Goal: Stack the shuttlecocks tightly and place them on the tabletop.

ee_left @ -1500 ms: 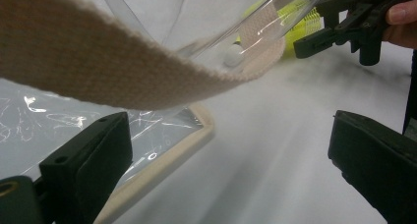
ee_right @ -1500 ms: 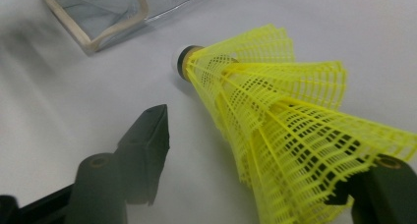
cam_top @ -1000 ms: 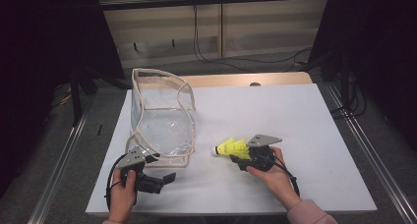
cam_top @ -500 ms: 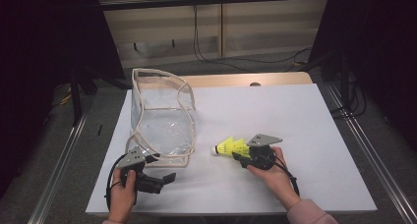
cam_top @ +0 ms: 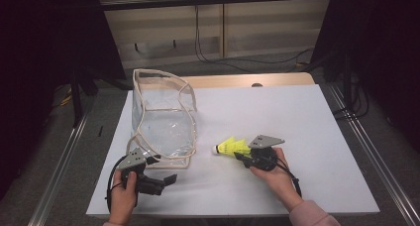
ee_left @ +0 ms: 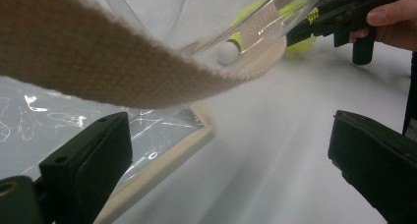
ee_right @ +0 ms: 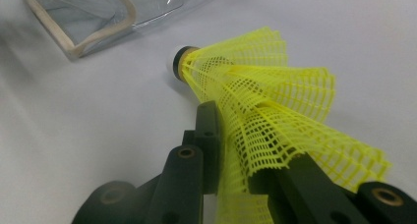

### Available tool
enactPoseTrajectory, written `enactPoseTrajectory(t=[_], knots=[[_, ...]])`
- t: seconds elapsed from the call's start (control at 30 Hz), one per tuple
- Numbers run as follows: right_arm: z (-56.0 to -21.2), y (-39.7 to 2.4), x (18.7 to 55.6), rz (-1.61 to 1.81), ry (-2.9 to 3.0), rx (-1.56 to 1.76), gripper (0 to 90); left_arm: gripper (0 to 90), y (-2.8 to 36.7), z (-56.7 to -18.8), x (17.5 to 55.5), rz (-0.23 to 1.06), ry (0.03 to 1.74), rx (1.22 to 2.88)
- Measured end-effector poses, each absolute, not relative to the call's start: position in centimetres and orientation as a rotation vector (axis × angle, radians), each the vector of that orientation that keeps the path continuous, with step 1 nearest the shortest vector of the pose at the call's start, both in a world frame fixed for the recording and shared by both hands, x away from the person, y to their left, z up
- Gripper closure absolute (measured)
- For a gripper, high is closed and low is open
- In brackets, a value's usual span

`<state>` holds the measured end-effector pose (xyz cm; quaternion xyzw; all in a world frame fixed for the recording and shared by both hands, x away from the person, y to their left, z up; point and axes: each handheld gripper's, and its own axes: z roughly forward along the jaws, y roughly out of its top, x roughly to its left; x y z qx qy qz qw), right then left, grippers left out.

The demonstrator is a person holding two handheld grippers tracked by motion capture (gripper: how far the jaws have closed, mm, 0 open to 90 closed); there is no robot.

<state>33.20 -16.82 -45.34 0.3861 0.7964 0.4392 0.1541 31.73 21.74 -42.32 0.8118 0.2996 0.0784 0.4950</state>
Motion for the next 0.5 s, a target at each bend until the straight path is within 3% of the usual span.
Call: enactPoseTrajectory(t=[0.2,0.4,0.5], knots=[[-45.09,-17.27,33.0,1.278,2.295,1.101,80.6,2.8,21.8,-42.31,31.76,0.194,0.724,1.962],[-45.2,-17.02,32.96,1.285,2.291,1.117,66.5,2.9,21.76,-42.28,31.7,0.192,0.728,1.958],[-45.24,-16.75,33.08,1.293,2.289,1.123,65.1,2.8,21.77,-42.31,31.74,0.191,0.725,1.96]])
